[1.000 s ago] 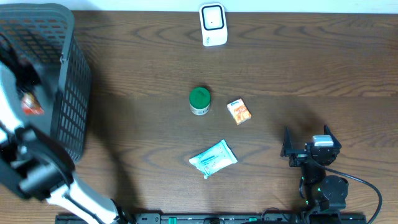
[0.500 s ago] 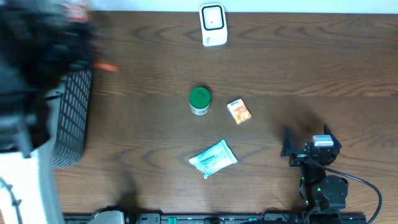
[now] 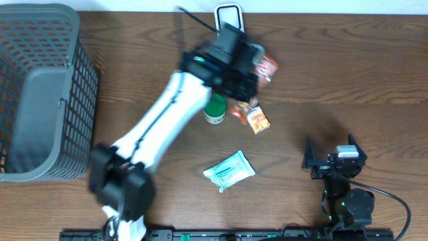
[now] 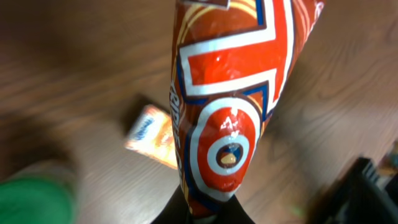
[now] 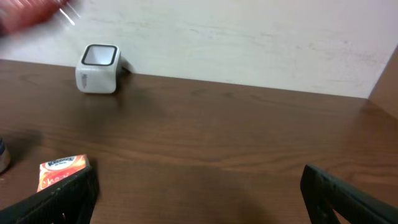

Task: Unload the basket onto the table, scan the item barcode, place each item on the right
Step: 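Bring chocolate bar under scanner with left gripper and lower it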

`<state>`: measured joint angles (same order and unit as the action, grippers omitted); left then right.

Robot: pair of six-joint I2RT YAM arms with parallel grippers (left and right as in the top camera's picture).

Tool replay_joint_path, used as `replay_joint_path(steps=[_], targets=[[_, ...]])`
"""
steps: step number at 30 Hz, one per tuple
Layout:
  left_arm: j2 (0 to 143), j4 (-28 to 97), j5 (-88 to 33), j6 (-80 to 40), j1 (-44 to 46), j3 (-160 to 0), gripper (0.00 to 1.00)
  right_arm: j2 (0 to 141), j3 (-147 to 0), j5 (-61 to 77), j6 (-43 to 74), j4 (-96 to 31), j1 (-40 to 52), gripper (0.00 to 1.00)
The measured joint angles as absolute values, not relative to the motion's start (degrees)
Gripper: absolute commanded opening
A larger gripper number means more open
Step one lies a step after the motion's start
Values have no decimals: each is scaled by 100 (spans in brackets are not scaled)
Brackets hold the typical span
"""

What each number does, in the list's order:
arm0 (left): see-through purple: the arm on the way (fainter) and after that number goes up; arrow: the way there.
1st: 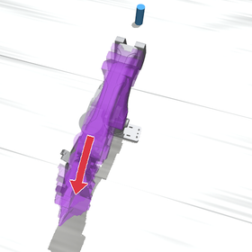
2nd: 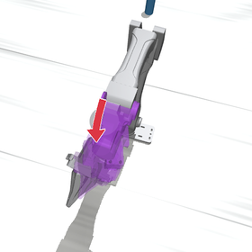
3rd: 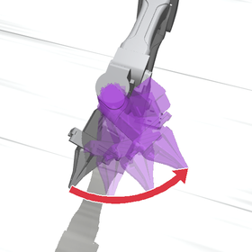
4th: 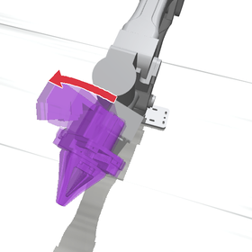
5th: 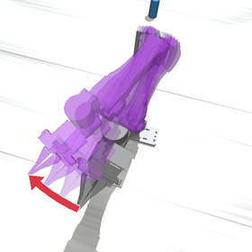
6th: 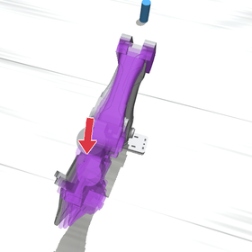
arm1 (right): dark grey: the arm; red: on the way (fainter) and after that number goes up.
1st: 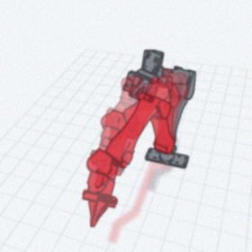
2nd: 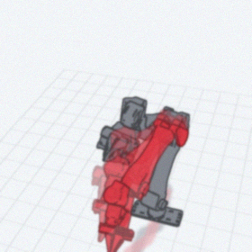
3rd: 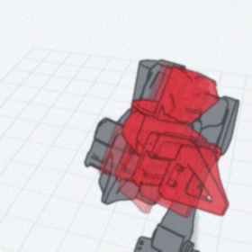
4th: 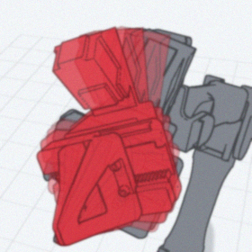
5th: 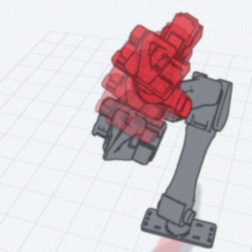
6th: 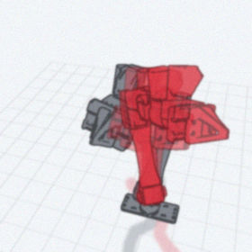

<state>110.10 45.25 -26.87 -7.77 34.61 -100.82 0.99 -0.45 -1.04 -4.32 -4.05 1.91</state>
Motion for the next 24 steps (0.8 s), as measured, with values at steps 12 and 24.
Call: replay_joint_path(steps=[12, 24], targets=[[12370, 2762, -2689, -2110, 4320, -10075, 27, 102, -45, -104, -432, -405, 191, 99], [12398, 2814, -2606, -1892, 4351, -10141, 98, 102, -45, -104, -432, -405, 191, 99]])
